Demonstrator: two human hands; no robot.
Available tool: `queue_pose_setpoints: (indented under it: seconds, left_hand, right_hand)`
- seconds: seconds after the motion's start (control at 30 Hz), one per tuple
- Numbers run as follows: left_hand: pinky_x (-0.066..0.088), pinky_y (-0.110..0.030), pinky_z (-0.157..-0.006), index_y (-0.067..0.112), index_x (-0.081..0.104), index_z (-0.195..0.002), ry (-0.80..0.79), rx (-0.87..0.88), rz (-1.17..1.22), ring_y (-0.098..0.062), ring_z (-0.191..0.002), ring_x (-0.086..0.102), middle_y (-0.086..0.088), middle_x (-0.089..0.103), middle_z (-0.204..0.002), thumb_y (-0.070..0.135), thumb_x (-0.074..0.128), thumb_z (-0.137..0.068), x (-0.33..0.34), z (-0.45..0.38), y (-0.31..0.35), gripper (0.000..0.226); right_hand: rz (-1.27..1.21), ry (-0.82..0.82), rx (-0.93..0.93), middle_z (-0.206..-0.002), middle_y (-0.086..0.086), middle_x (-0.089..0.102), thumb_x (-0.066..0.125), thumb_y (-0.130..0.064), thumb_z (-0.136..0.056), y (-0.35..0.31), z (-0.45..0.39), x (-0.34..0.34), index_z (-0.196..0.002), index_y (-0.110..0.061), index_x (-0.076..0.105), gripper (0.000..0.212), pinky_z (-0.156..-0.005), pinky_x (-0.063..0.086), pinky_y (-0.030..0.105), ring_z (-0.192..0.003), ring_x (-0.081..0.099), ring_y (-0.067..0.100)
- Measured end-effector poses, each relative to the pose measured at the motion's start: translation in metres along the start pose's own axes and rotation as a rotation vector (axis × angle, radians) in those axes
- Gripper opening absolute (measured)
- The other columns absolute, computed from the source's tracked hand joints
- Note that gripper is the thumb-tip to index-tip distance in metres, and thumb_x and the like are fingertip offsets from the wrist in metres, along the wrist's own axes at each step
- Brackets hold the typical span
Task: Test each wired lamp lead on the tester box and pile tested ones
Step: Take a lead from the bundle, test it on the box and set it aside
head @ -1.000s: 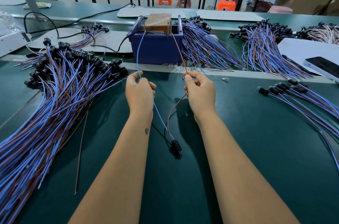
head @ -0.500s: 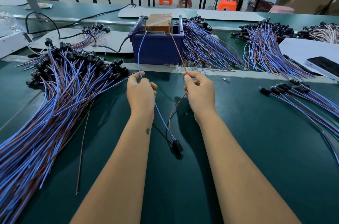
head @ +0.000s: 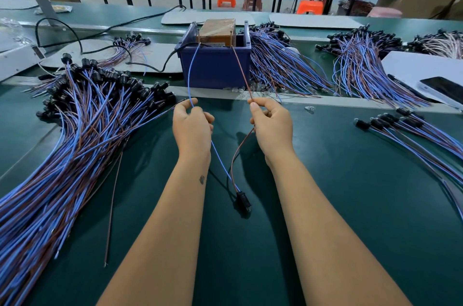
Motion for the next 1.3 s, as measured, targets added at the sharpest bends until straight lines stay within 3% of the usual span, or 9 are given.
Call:
queue_pose_setpoints:
  seconds: [0.13,0.37,0.63,0.8,0.97,1.13,1.3]
  left_hand:
    - [0.037,-0.017,-0.043,0.018,0.054,-0.108,0.005,-0.001,0.001,-0.004,-0.04,0.042,0.011,0.054,-0.049,0.003,0.036,-0.092,-0.001,0.001,0.001,0.028]
    - [0.036,-0.017,-0.041,0.019,0.052,-0.105,0.016,-0.004,0.017,-0.005,-0.04,0.042,0.009,0.055,-0.05,0.003,0.035,-0.091,-0.002,0.003,0.002,0.028]
    - [0.036,-0.017,-0.041,0.019,0.053,-0.105,0.019,-0.007,0.021,-0.005,-0.04,0.042,0.009,0.055,-0.05,0.004,0.036,-0.092,-0.002,0.003,0.002,0.027]
    - [0.036,-0.018,-0.042,0.02,0.052,-0.103,0.023,-0.006,0.023,-0.005,-0.039,0.042,0.009,0.055,-0.049,0.003,0.035,-0.091,-0.002,0.002,0.001,0.026]
    - [0.037,-0.017,-0.041,0.02,0.053,-0.102,0.019,0.0,0.041,-0.005,-0.04,0.042,0.007,0.055,-0.051,0.004,0.036,-0.091,-0.002,0.002,0.001,0.025]
    - [0.035,-0.015,-0.041,0.021,0.065,-0.09,-0.142,0.019,0.03,-0.006,-0.045,0.049,0.007,0.061,-0.054,0.009,0.046,-0.095,0.008,0.006,0.005,0.023]
    - [0.042,-0.015,-0.048,0.028,0.074,-0.091,-0.333,0.037,-0.036,0.001,-0.059,0.056,0.014,0.063,-0.062,0.017,0.056,-0.096,0.021,0.014,0.003,0.023]
  right_hand:
    - [0.021,-0.007,-0.01,-0.067,-0.006,0.056,0.054,-0.028,-0.097,-0.001,0.001,0.0,-0.095,-0.037,0.065,0.014,-0.062,0.046,0.029,-0.065,0.051,0.011]
    - [0.037,-0.003,-0.013,-0.065,-0.005,0.055,0.053,-0.028,-0.097,-0.003,0.002,0.0,-0.088,-0.04,0.062,0.018,-0.063,0.049,0.033,-0.064,0.052,0.012]
    - [0.037,-0.005,-0.008,-0.069,-0.006,0.056,0.053,-0.027,-0.098,-0.002,0.002,-0.001,-0.101,-0.032,0.067,0.014,-0.06,0.046,0.026,-0.066,0.052,0.011]
    - [0.023,0.0,0.003,-0.069,-0.005,0.058,0.054,-0.027,-0.097,-0.002,0.001,-0.001,-0.1,-0.031,0.068,0.014,-0.069,0.051,0.036,-0.069,0.054,0.013]
    - [-0.011,0.01,-0.004,-0.066,-0.005,0.056,0.055,-0.026,-0.097,-0.003,0.002,-0.002,-0.099,-0.031,0.068,0.014,-0.067,0.051,0.037,-0.064,0.051,0.012]
    - [-0.12,0.043,-0.051,-0.066,-0.001,0.052,0.057,-0.021,-0.096,-0.01,0.006,-0.006,-0.098,-0.026,0.07,0.014,-0.063,0.044,0.033,-0.061,0.045,0.01]
    - [-0.156,-0.043,-0.113,-0.067,0.002,0.054,0.063,-0.014,-0.093,-0.02,0.011,-0.001,-0.095,-0.029,0.069,0.016,-0.066,0.046,0.028,-0.068,0.052,0.014]
Point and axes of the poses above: each hand's wrist, its own z-axis away from the middle knuckle, its own x-axis out of the palm, y = z × x, the point moved 5 cm from there along -z, towards the middle knuckle
